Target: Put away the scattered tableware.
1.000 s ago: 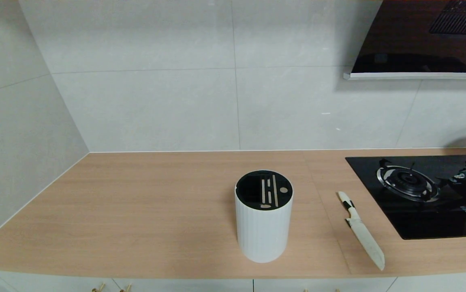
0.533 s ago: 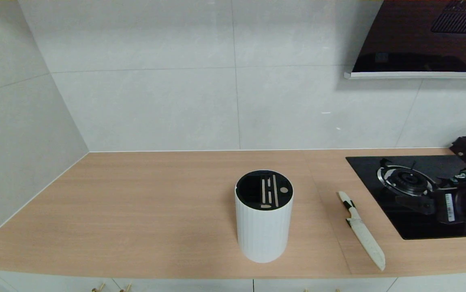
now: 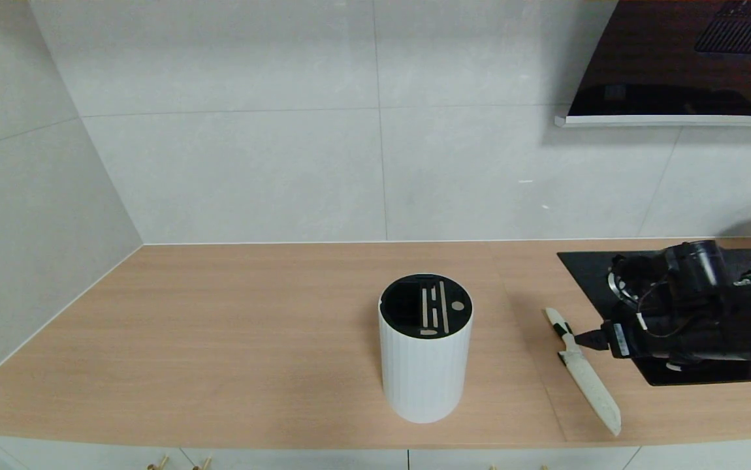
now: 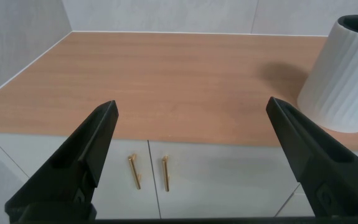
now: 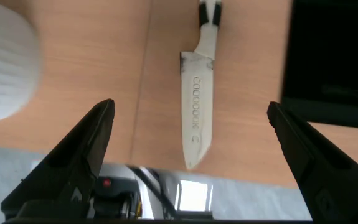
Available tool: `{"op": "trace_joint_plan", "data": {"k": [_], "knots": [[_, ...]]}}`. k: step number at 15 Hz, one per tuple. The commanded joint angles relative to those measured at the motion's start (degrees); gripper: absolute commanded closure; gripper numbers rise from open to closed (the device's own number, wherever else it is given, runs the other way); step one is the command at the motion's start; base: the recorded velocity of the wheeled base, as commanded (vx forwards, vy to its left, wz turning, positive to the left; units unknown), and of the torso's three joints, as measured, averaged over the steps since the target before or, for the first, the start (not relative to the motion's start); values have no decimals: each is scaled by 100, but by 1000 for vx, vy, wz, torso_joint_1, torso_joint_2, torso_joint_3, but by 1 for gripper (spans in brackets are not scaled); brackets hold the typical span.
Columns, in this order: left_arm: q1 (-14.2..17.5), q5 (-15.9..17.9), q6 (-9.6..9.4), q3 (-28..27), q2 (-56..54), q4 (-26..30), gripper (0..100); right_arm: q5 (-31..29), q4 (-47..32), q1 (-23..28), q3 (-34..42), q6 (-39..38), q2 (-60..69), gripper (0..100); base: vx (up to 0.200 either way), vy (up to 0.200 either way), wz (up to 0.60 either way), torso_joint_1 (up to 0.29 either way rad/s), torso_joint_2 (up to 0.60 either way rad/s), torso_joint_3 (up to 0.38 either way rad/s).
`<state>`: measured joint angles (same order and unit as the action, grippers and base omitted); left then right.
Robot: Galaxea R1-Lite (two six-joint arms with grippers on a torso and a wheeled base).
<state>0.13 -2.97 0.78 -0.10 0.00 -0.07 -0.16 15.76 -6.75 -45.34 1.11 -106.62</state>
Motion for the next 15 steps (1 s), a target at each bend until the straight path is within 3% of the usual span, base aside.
{"op": "trace_joint_plan", "data": {"k": [1,6,15], "knots": [[4,-1,1,1,0,-1,0,-2,375,-19,16,91,-878,0,0,0,0,0,0,0],[4,-1,1,1,0,-1,0,-2,1201,-63,-107,100,-1748,0,0,0,0,0,0,0],[4,-1,1,1,0,-1,0,-19,1860,43,-239,91,-2302,0,0,0,0,0,0,0]]}}
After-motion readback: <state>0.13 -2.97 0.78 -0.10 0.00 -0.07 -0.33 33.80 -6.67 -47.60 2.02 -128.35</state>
